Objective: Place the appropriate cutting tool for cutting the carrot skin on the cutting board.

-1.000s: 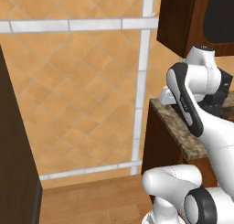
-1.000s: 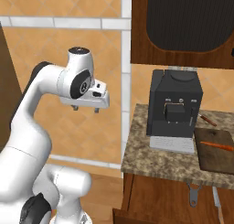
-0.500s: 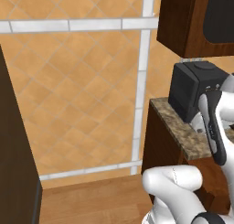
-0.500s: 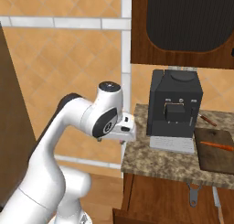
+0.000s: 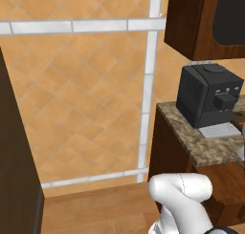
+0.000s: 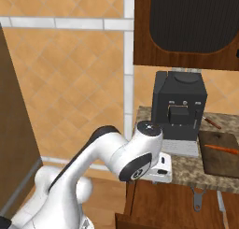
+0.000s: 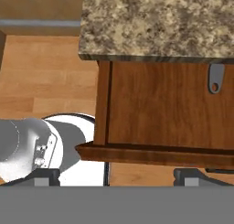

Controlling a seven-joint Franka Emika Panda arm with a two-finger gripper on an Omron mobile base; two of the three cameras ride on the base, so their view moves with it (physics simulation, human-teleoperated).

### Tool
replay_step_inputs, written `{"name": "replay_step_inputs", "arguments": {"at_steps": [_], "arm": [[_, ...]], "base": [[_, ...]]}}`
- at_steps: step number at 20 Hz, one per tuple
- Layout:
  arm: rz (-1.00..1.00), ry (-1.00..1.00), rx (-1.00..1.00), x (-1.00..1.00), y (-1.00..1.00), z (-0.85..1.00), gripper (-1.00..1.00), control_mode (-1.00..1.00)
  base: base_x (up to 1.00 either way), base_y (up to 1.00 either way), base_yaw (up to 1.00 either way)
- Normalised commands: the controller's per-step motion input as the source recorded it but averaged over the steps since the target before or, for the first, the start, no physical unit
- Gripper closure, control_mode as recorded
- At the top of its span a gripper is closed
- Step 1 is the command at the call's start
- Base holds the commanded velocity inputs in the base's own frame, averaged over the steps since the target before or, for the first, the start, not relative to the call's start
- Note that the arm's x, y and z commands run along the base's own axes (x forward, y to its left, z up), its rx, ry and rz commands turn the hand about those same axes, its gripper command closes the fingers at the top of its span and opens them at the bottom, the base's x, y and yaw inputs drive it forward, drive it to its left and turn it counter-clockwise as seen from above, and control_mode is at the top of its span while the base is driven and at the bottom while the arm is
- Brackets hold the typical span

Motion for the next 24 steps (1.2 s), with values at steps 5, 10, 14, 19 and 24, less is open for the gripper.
{"name": "replay_step_inputs", "arguments": {"at_steps": [5,10,14,19,24], "arm": [[0.00,0.06,0.05,-0.15,-1.00,-0.41,-1.00,-1.00],[0.02,0.12,0.01,0.12,-0.71,-0.55,-1.00,-1.00],[0.00,0.20,0.00,0.22,-0.30,-0.79,-1.00,-1.00],[0.00,0.22,0.00,0.37,-0.23,-0.76,-1.00,-1.00],[0.00,0.06,0.05,0.21,-0.30,-0.70,-1.00,-1.00]], "base": [[0.00,0.00,0.00],[0.00,0.00,0.00],[0.00,0.00,0.00],[0.00,0.00,0.00],[0.00,0.00,0.00]]}}
